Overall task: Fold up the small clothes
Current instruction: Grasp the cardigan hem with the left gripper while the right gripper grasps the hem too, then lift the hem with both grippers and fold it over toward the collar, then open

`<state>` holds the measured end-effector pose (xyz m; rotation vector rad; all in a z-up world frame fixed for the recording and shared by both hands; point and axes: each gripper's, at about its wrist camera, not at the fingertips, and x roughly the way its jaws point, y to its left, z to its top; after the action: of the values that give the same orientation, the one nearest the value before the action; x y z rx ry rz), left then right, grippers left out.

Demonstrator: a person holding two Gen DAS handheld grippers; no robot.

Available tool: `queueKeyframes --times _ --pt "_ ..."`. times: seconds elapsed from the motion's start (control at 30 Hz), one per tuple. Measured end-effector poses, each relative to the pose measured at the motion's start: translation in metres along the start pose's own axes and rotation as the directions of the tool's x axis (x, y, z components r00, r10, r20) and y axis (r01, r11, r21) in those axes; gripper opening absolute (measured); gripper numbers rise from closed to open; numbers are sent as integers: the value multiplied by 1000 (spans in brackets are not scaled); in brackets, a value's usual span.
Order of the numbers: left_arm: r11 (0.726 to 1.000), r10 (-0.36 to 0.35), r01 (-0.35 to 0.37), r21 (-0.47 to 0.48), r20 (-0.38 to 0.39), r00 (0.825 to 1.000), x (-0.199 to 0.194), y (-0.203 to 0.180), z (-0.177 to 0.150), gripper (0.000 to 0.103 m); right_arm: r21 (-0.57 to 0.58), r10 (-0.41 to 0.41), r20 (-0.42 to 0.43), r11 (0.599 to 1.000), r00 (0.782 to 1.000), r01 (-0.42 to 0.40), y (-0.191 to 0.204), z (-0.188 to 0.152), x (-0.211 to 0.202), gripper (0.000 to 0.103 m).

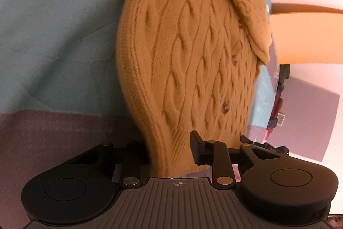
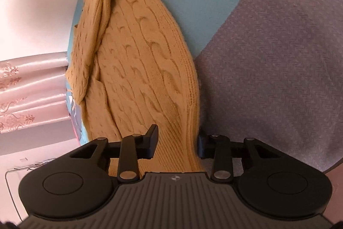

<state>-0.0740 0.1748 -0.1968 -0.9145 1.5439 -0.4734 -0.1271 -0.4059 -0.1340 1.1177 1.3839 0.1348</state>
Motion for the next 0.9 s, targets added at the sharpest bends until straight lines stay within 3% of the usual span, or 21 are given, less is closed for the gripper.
queueKeyframes --times 0.03,0.13,0.27,0.5,0.9 --pt "1000 8 -8 11 4 1000 0 -3 1 89 -17 -19 -6 1000 1000 19 4 1 2 41" --pt "998 27 -28 62 11 1000 1 -17 4 80 -96 -64 -18 994 998 62 18 2 5 11" --pt "994 24 -27 102 36 999 -6 -29 9 74 -185 -77 -21 980 997 71 41 5 7 11" --pt "988 -34 16 152 110 993 -29 -57 28 73 -263 4 29 965 1000 4 81 26 -1 11" --pt "966 -76 15 258 227 971 -67 -110 91 73 -361 118 101 930 988 -74 152 88 8 10"
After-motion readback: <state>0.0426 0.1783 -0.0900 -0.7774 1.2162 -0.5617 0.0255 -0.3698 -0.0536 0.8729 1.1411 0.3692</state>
